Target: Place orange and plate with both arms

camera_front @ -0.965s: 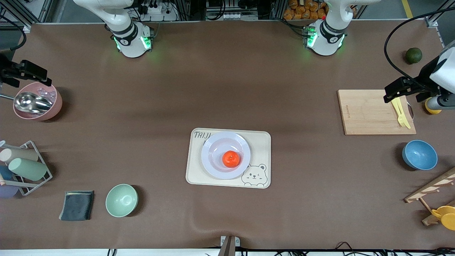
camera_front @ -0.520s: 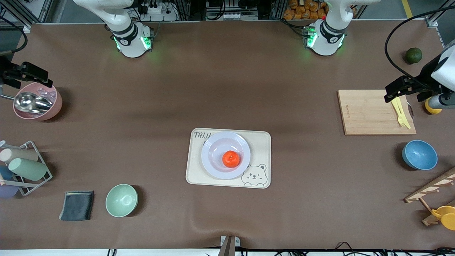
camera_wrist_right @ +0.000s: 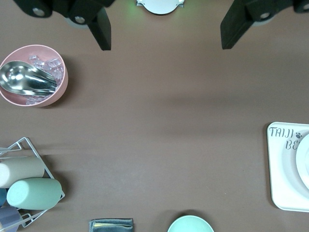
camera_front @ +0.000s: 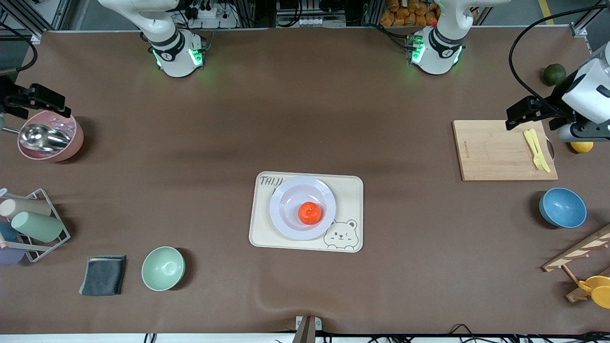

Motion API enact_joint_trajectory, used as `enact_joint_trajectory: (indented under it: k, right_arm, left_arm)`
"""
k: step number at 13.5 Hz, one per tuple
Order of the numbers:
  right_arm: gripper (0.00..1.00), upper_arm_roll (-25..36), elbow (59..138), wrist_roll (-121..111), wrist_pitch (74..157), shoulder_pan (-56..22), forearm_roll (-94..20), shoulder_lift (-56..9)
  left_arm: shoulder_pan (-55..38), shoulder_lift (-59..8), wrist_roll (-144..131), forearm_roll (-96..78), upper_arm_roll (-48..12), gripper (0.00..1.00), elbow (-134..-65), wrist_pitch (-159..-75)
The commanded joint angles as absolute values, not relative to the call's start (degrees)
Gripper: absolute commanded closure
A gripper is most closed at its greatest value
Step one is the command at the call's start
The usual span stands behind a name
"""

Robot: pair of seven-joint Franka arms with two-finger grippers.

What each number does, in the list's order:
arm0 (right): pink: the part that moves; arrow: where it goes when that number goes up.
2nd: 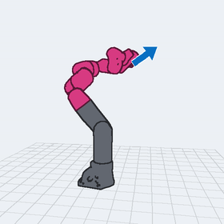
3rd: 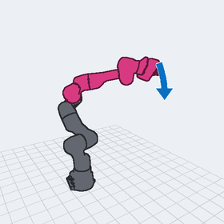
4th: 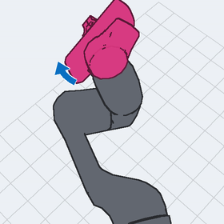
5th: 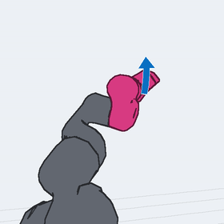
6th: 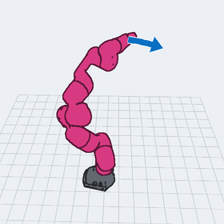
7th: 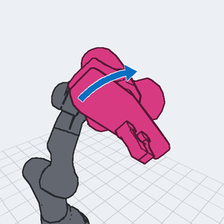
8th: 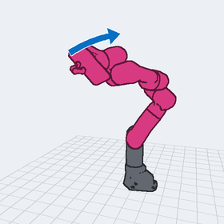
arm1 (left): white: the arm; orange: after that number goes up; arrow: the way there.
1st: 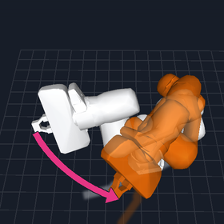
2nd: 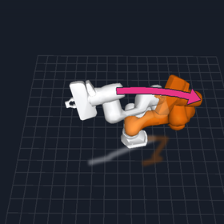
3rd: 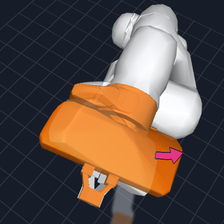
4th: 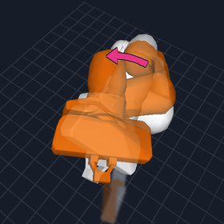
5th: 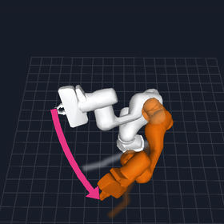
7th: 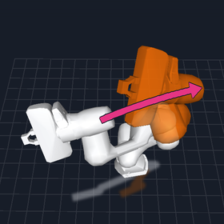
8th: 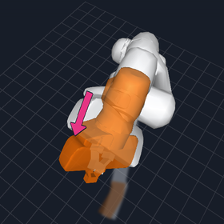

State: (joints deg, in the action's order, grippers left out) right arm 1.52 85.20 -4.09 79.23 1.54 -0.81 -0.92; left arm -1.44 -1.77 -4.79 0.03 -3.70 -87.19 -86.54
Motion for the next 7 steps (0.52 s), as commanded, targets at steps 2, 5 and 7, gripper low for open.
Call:
enact_joint_trajectory:
  k: [2,5,7]
  right_arm:
    - [0.0,0.88,85.34,-3.6,79.45,2.46,-0.26,-0.88]
    - [0.0,0.88,85.34,-3.6,79.28,2.46,-0.26,-0.88]
    - [0.0,0.88,85.34,-3.6,79.36,2.46,-0.26,-0.88]
  left_arm:
    - [-1.05,-0.97,-4.39,1.85,-3.96,0.0,-86.04,-85.43]
    - [-1.05,-0.88,-4.48,1.85,-3.96,0.0,-85.96,-84.99]
    - [-1.05,-0.88,-4.48,1.85,-3.87,0.0,-85.78,-84.55]
